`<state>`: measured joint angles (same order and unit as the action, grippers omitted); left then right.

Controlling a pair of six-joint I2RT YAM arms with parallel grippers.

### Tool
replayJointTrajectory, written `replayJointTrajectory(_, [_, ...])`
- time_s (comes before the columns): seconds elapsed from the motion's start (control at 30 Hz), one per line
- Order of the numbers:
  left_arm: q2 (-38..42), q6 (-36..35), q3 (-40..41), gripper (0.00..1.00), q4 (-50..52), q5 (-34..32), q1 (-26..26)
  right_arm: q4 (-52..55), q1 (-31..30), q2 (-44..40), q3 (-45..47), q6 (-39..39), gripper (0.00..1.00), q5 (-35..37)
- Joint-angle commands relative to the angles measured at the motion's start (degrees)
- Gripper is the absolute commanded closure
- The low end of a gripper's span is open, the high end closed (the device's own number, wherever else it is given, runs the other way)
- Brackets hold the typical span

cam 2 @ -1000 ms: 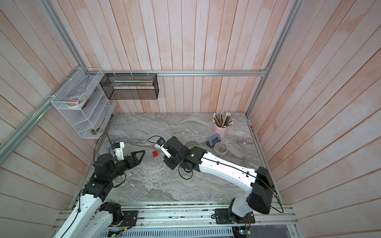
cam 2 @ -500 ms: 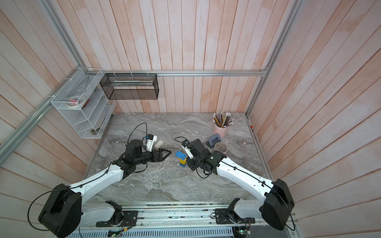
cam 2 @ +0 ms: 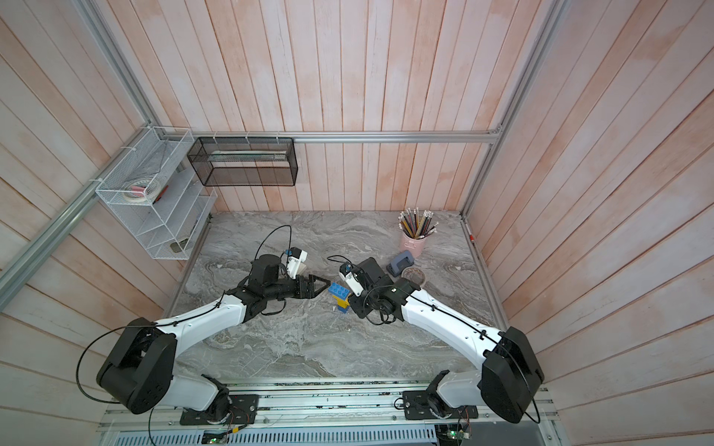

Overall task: Assemble a spoon with lego
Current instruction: Assemble the lego brick with the lego brick.

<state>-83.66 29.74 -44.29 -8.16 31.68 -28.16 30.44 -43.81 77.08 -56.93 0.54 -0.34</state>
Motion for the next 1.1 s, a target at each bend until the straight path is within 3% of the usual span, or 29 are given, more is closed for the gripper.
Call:
replayJointTrajectory(0.0, [-1.9, -1.6, -2.5, 0.00, -0.4, 0.1, -0.7, 0.6, 0.5, 1.4, -0.7, 1.3, 0.91, -2.3])
replayJointTrajectory(1.07, [-10.4, -2.1, -5.6, 0.00, -1.8, 0.7, -1.6, 3.8, 1.8, 7.6, -5.9, 4.9, 0.91, -4.3])
